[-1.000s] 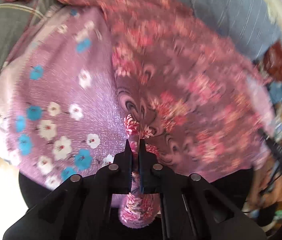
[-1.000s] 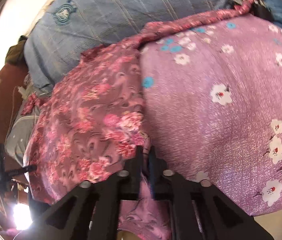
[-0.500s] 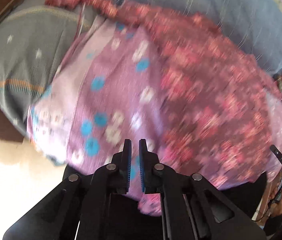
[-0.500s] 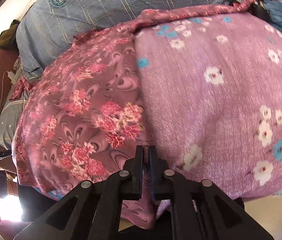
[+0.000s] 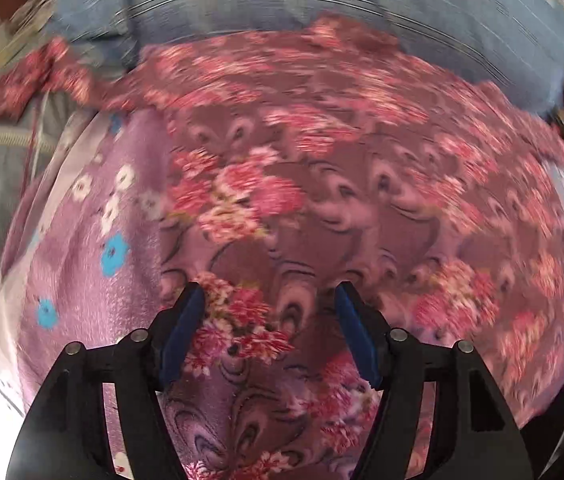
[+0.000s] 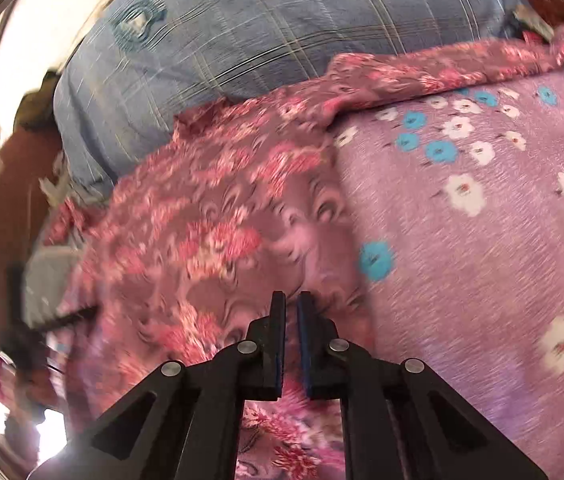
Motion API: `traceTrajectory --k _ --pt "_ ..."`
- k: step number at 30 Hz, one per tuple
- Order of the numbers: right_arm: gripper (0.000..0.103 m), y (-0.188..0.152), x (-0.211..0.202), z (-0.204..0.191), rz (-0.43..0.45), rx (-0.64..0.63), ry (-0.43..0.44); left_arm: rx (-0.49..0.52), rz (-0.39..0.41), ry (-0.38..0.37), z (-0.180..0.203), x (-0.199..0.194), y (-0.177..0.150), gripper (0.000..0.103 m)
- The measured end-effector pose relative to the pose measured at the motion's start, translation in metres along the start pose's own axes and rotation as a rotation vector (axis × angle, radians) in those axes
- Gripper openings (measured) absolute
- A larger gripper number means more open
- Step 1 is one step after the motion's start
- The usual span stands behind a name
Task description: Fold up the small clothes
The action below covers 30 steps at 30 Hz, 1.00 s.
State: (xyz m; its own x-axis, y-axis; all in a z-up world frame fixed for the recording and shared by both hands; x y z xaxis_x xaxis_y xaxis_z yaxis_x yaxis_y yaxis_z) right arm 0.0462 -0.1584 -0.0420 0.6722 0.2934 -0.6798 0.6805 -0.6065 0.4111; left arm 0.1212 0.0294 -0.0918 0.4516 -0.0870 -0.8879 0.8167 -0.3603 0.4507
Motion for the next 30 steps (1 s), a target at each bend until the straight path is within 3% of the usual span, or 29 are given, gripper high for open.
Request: traceTrajectory --k 1,4,6,10,15,19,21,22,30 --pt "0.01 0.02 -0.014 0.011 0.055 0.04 0.007 0.001 0.005 -0.021 0.001 -0.004 0.002 0.066" --pt "0.034 0.099 -0.062 0.076 0.276 0.23 -0.069 -0.018 0.054 -0.091 0.001 -0.019 0.017 0.067" --pt "0.039 0.136 -0.08 0.113 0.365 0.323 -0.111 -0.037 0.087 -0.109 0.0 -0.021 0.033 0.067" --pt "0.042 0.194 -0.083 0.169 0.423 0.474 -0.155 -0.085 0.09 -0.148 0.001 0.005 0.072 0.067" --pt "0.044 0.228 -0.059 0.193 0.457 0.557 -0.183 -0.101 0.065 -0.19 0.004 0.042 0.107 0.067" --pt "0.04 0.24 -0.041 0.209 0.464 0.573 -0.206 -0.089 0.058 -0.196 0.001 0.061 0.126 0.067" --pt "0.027 0.243 -0.038 0.209 0.485 0.559 -0.234 -0.09 0.058 -0.197 -0.002 0.066 0.131 0.067" --pt "0.012 0.246 -0.039 0.207 0.495 0.549 -0.232 -0.089 0.061 -0.196 -0.004 0.068 0.133 0.067" --pt "0.008 0.246 -0.049 0.132 0.493 0.343 -0.253 -0.104 0.082 -0.206 -0.011 0.075 0.141 0.067"
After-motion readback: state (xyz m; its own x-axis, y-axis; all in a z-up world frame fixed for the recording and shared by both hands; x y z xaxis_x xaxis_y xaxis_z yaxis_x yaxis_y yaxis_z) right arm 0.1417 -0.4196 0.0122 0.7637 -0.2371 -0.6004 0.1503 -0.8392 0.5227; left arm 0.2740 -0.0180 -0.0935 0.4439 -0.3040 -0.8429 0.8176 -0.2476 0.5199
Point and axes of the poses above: each gripper's, at about its wrist camera, not at the fingertips, and x roughly the way its jaws point, z to its right, y to its top, the point moved 6 cm from there along x, roughly the way its jaws point, and after that the axes turned 11 degrees about x, right-handed, at the moved point
